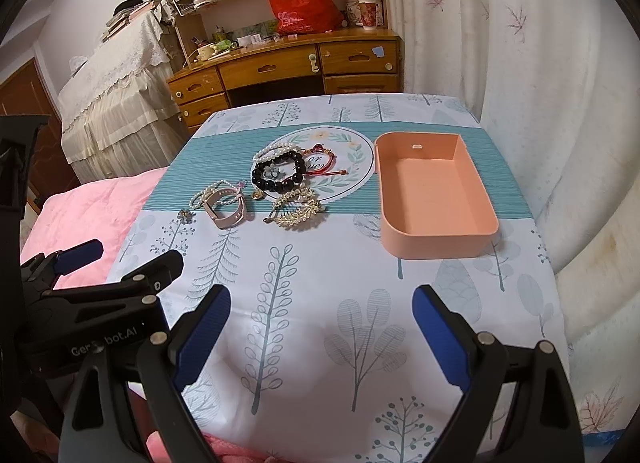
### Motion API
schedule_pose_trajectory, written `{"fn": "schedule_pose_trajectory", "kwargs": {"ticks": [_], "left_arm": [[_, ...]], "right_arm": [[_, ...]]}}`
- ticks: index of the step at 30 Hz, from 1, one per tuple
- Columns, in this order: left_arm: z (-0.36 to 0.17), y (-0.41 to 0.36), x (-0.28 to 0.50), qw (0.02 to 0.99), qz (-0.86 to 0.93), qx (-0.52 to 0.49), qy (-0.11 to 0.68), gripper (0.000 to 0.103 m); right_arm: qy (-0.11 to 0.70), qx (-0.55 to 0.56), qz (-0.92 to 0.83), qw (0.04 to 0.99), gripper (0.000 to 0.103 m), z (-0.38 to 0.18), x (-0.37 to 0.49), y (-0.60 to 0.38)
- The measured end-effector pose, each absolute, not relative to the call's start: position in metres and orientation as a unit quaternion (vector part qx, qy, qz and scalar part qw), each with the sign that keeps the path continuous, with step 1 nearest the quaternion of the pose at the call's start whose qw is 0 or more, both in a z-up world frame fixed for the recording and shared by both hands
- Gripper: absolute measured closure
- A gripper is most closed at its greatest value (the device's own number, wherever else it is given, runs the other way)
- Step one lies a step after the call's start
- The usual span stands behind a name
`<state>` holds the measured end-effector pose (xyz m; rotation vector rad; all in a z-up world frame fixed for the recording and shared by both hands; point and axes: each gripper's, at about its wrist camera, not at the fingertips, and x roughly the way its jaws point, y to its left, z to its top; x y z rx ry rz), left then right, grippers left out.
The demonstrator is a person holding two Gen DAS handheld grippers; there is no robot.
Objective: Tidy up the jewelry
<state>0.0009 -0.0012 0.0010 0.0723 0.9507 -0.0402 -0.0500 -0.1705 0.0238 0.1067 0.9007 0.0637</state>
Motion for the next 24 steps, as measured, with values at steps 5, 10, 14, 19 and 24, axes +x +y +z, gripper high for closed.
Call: {"fn": "schedule_pose_trajectory", "kwargs": {"ticks": [5, 10, 14, 19, 24], "left_arm": [[0.0017, -0.0002, 0.0000, 0.888, -0.017, 0.034, 0.458, 0.001], [0.0026, -0.0004, -0.0010, 0.889, -0.015, 0.035, 0.456, 0.001], [0.0035, 0.0000, -0.0014, 0.890, -0.014, 0.036, 0.454, 0.001], [0.0043, -0.0005, -0.0012, 0.891, -0.014, 0.036, 0.453, 0.001], [0.0051, -0.0012, -0.0007, 0.891, -0.014, 0.037, 0.453, 0.001]], "right_arm": [[0.435, 0.053, 0.033, 0.898, 0.010, 0.0234, -0.0502, -0.1680], [0.433, 0.055, 0.034, 0.899, 0.010, 0.0248, -0.0497, -0.1689], [0.430, 0.056, 0.035, 0.900, 0.010, 0.0255, -0.0504, -0.1692], [0.430, 0.055, 0.035, 0.900, 0.010, 0.0264, -0.0507, -0.1691], [0.428, 0.055, 0.035, 0.901, 0.010, 0.0291, -0.0510, -0.1696]]}}
